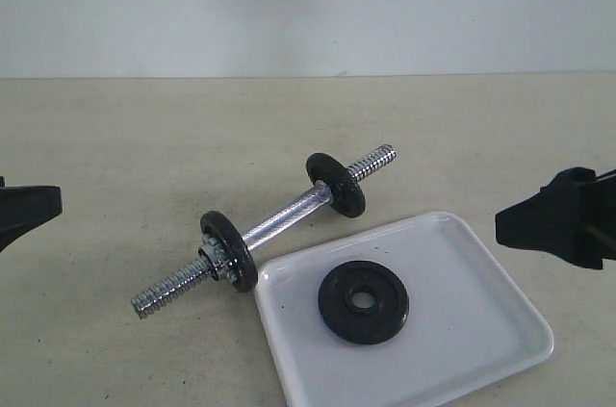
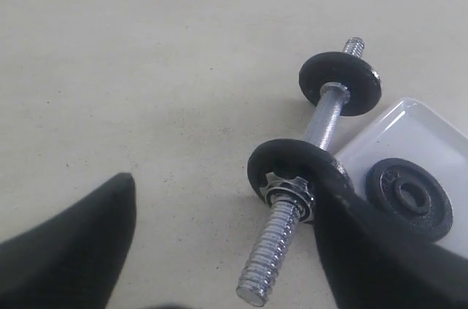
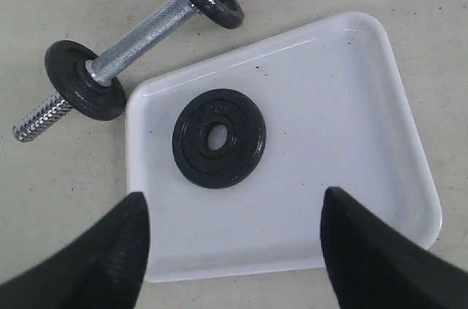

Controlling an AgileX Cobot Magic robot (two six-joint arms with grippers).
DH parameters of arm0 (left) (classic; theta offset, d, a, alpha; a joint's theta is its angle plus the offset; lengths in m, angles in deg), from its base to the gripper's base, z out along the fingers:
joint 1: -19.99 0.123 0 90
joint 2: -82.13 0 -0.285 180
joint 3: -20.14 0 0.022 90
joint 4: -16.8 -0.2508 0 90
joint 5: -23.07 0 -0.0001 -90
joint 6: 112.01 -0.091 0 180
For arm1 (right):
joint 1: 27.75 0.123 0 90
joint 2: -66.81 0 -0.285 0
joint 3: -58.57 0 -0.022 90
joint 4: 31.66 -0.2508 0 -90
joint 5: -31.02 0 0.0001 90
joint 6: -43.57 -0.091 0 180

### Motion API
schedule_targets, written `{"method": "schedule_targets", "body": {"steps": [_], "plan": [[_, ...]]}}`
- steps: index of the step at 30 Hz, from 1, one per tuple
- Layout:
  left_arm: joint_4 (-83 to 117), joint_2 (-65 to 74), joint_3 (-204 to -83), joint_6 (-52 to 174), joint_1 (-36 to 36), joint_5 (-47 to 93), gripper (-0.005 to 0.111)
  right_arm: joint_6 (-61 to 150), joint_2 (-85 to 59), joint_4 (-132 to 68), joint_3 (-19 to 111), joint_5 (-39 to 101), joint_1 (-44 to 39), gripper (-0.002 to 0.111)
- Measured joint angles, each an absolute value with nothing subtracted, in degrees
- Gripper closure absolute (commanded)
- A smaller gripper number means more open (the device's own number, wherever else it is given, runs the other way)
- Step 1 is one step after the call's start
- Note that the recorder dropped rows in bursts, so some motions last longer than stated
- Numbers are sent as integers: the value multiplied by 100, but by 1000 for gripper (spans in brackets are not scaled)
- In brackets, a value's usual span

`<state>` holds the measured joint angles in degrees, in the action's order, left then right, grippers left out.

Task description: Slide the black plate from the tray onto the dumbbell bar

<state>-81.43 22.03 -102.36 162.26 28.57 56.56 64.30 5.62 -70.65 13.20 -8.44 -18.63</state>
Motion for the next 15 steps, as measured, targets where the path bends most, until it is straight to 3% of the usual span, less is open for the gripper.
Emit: {"method": "schedule_targets", "body": {"steps": [15], "plan": [[-7626,2203,-10236,16009,2857,5503,42,6455,562,-7421,1320,-830,-1863,47]]}}
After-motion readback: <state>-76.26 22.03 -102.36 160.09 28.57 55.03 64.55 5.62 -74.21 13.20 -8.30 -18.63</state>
